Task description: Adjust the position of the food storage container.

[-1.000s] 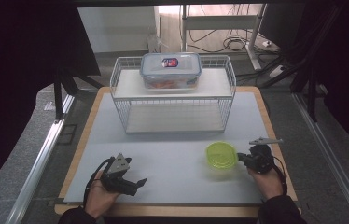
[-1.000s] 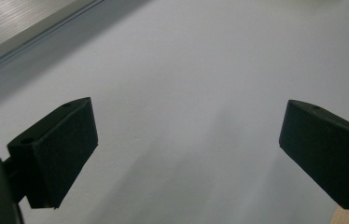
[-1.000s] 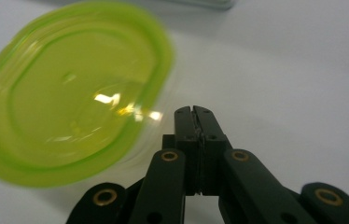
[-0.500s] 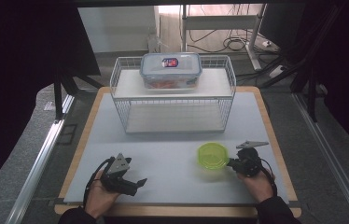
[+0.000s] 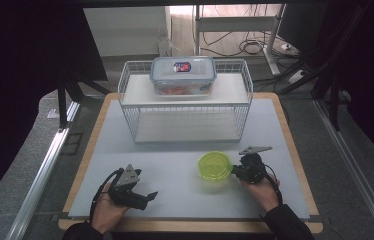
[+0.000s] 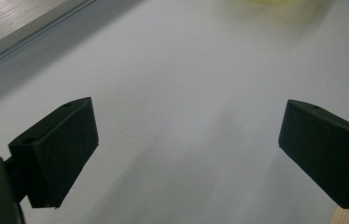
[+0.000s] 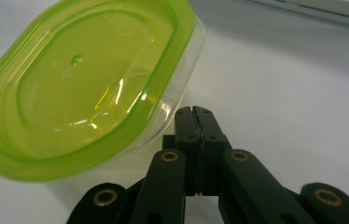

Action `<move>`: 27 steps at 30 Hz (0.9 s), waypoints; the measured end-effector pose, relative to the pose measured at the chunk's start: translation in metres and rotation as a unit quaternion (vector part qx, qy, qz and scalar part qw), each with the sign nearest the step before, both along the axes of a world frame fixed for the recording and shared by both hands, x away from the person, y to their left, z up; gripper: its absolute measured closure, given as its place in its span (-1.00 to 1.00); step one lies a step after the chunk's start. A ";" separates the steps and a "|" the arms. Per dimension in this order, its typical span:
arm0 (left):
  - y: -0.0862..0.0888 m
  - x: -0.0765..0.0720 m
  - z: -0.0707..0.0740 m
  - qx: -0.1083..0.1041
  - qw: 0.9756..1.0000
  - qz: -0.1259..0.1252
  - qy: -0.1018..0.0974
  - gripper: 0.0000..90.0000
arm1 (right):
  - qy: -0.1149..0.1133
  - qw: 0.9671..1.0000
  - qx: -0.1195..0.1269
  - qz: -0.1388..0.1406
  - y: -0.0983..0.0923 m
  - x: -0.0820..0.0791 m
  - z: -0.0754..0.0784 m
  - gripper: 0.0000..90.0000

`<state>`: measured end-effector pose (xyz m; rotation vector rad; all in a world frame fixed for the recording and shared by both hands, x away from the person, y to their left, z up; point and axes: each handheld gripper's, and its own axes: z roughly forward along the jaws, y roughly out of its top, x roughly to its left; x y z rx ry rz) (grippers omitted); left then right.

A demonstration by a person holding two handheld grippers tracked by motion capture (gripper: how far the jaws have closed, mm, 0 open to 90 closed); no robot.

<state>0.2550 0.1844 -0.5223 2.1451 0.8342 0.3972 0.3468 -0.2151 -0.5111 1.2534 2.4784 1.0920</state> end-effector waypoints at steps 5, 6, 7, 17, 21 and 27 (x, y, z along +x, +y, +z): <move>0.000 0.000 0.000 0.000 1.000 0.000 0.000 -0.89 | 0.001 1.000 0.003 0.018 0.018 0.008 -0.002 1.00; 0.000 0.000 0.000 0.000 1.000 0.000 0.000 -0.89 | 0.001 1.000 0.003 0.018 0.018 0.008 -0.002 1.00; 0.000 0.000 0.000 0.001 1.000 0.001 -0.001 -0.89 | -0.001 1.000 0.006 0.027 0.027 0.011 -0.003 1.00; 0.001 0.000 0.000 -0.001 1.000 0.000 0.001 -0.89 | 0.007 0.998 0.012 0.066 0.066 0.016 -0.007 1.00; 0.001 0.000 0.000 -0.001 1.000 0.000 0.001 -0.89 | 0.006 0.997 0.009 0.079 0.077 0.014 -0.008 1.00; 0.001 -0.001 0.000 -0.001 1.000 0.000 0.002 -0.89 | -0.015 0.998 -0.010 0.068 0.067 0.015 -0.004 0.90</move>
